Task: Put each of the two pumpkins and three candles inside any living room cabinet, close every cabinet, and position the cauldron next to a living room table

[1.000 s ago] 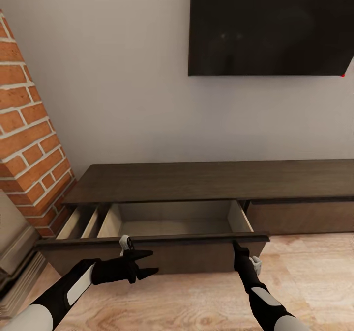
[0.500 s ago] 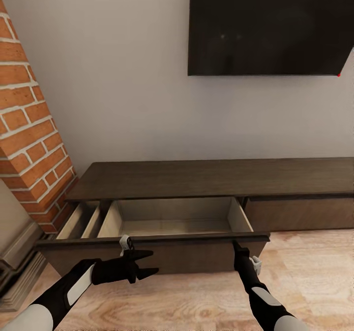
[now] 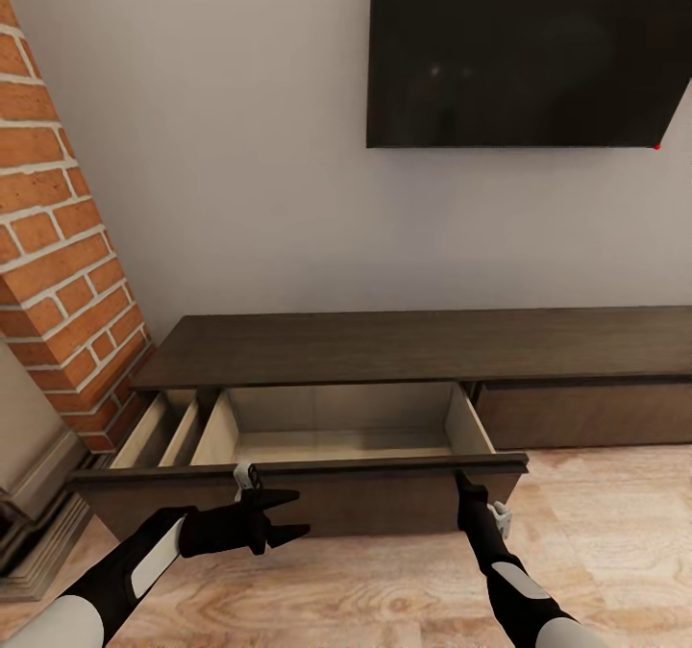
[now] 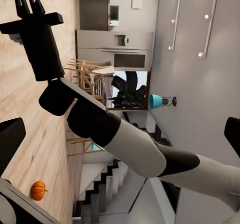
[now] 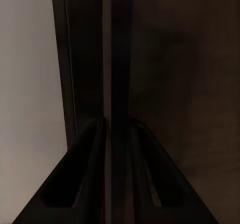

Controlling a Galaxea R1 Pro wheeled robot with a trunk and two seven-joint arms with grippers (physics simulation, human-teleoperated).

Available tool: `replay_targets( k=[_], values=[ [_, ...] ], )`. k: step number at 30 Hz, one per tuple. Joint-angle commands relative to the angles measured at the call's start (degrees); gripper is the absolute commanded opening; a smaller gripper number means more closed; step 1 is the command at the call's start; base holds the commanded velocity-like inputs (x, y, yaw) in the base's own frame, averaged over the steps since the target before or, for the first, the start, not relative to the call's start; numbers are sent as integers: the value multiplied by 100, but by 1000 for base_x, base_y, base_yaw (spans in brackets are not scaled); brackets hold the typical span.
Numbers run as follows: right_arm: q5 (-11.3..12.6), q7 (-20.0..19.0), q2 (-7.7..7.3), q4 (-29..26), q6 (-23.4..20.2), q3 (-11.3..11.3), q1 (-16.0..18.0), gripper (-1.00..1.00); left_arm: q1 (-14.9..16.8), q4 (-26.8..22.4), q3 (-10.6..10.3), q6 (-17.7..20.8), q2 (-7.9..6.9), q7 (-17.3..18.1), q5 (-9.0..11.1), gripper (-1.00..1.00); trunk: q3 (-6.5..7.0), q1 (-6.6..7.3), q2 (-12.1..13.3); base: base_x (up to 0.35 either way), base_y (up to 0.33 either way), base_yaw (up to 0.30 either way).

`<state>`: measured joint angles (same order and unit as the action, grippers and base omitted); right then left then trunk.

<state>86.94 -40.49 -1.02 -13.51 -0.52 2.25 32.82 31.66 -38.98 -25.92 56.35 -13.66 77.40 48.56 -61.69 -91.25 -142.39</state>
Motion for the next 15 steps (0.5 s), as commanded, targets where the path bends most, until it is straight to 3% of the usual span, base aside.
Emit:
replay_targets(
  k=[1,7,15],
  values=[
    [-54,-56,6,-73,-15,-128,5,-100,7,4,-27,52,-5,21,24,100,-4,2,-3,-21,0,0],
    [-54,-56,6,-73,-18,-128,5,-100,5,4,-27,52,-6,21,26,100,-4,2,-3,-120,0,0],
    [-46,-56,6,-73,-18,-128,5,-100,7,4,-29,54,-5,21,23,100,-4,2,-3,-14,0,0]
  ],
)
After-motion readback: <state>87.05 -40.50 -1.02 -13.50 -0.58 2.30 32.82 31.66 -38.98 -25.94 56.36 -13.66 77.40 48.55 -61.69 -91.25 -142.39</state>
